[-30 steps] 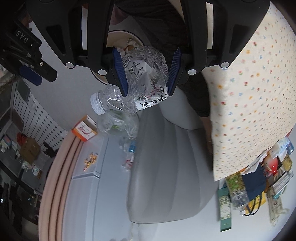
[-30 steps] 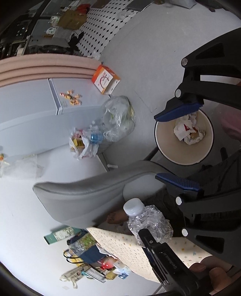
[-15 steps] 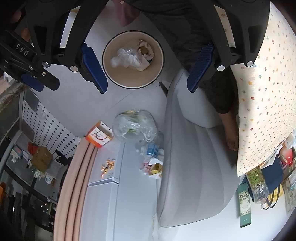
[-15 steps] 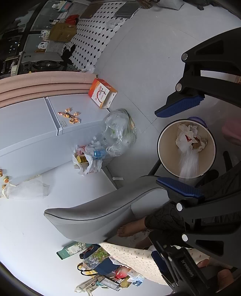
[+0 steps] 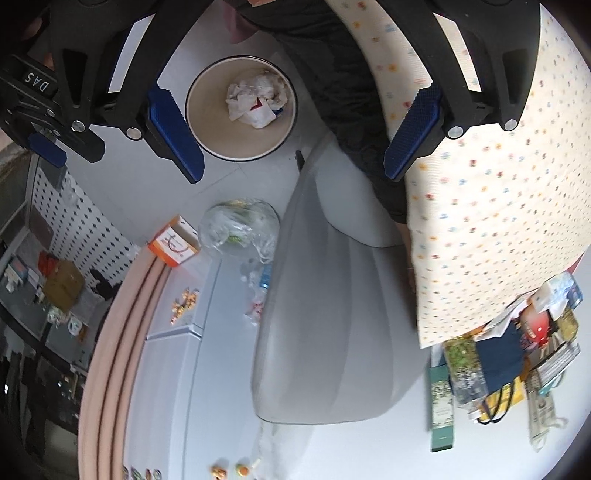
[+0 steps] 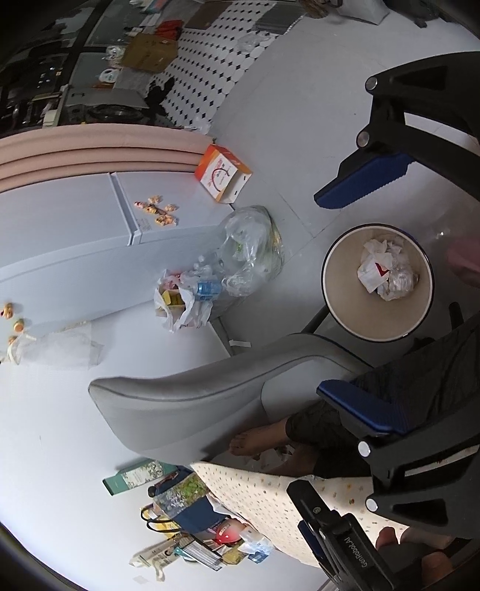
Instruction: Collect trash
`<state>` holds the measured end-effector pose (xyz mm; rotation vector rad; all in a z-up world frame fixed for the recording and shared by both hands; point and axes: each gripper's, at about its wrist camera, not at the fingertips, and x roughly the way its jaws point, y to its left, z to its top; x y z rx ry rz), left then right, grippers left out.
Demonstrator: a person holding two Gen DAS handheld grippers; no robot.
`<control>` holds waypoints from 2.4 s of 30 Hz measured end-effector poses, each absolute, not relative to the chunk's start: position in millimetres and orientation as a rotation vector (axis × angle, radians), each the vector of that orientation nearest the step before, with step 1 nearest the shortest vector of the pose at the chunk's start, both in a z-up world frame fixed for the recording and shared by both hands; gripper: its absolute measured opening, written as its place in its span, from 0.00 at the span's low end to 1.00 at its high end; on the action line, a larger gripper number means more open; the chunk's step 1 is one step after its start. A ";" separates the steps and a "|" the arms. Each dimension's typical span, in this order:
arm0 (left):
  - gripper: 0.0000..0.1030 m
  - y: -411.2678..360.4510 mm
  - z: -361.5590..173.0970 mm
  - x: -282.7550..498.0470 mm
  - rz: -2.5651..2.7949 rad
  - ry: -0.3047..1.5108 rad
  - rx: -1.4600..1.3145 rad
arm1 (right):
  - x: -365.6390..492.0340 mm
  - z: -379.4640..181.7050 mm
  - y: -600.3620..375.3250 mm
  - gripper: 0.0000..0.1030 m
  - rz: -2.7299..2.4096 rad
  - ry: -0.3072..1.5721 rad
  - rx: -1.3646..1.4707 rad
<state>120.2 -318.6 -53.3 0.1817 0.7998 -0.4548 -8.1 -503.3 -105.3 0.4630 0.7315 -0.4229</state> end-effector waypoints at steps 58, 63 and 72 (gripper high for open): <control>0.94 -81.3 38.3 70.1 -0.206 0.572 -0.009 | -5.0 24.6 -278.1 0.92 -0.253 0.630 0.101; 0.94 -81.4 38.3 69.1 -0.200 0.573 0.001 | -5.8 24.3 -279.8 0.92 -0.242 0.624 0.109; 0.94 -84.2 40.5 65.5 -0.200 0.566 0.011 | -10.4 25.1 -287.8 0.92 -0.260 0.618 0.114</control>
